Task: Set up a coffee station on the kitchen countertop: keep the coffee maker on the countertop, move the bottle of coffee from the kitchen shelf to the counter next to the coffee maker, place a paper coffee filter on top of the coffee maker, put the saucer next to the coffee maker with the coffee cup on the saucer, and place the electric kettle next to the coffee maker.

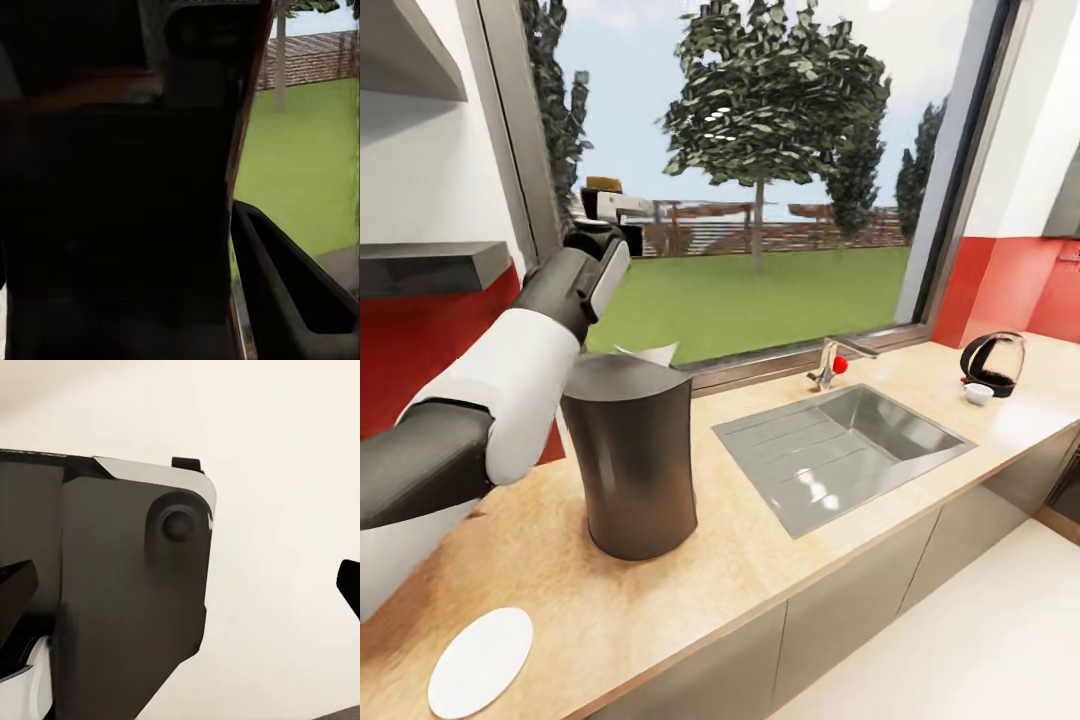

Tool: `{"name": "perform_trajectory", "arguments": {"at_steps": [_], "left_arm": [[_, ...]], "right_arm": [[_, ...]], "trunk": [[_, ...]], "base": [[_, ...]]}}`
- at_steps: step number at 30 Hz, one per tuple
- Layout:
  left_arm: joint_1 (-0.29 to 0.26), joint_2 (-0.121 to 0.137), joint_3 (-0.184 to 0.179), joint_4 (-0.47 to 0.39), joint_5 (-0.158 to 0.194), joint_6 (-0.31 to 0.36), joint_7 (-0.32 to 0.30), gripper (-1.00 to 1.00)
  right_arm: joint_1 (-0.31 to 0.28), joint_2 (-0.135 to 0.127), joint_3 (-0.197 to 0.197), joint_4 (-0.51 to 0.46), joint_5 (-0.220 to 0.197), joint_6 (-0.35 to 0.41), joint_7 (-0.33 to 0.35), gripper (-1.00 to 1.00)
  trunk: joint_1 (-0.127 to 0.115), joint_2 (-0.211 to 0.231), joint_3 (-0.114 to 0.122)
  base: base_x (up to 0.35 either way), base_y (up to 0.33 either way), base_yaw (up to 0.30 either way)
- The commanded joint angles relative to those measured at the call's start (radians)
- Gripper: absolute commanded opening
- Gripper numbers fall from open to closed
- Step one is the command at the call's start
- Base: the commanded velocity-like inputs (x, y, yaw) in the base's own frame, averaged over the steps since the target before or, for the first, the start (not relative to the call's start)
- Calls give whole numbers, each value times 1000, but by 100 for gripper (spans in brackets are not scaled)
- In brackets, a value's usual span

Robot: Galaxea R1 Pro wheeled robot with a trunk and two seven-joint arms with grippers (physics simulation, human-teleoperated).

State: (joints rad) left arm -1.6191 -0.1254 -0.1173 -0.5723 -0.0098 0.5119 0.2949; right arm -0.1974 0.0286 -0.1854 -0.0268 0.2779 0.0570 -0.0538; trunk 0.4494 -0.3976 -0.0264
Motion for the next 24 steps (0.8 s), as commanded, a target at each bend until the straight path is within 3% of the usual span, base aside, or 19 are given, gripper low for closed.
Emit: {"name": "perform_trajectory", "arguments": {"at_steps": [1, 4, 6, 12, 19, 24], "left_arm": [[26, -2, -5, -19, -11, 6, -6, -100], [66, 0, -4, -71, -11, 6, -45, -100], [105, 7, -5, -153, -12, 9, -116, -100], [185, 18, -4, -269, -22, 20, -260, -100], [216, 23, -7, -309, -25, 25, -275, -100], [245, 26, -5, -308, -25, 20, -273, -100]], "right_arm": [[0, 1, -8, -2, 11, 6, -3, 100], [0, 1, -8, -2, 11, 5, -3, 100], [0, 1, -7, -3, 11, 5, -3, 100], [0, 2, -7, -6, 11, 3, -3, 100], [0, 2, -9, -6, 9, -44, -3, 100], [0, 1, -9, -6, 9, -48, -3, 100]], "trunk": [[1, -2, -2], [1, -2, -2], [1, -2, -2], [1, -2, -2], [1, -2, -2], [1, -2, -2]], "base": [[0, 0, -26], [0, 0, -11], [0, 0, -2], [0, 0, 0], [0, 0, 0], [32, -194, 0]]}}
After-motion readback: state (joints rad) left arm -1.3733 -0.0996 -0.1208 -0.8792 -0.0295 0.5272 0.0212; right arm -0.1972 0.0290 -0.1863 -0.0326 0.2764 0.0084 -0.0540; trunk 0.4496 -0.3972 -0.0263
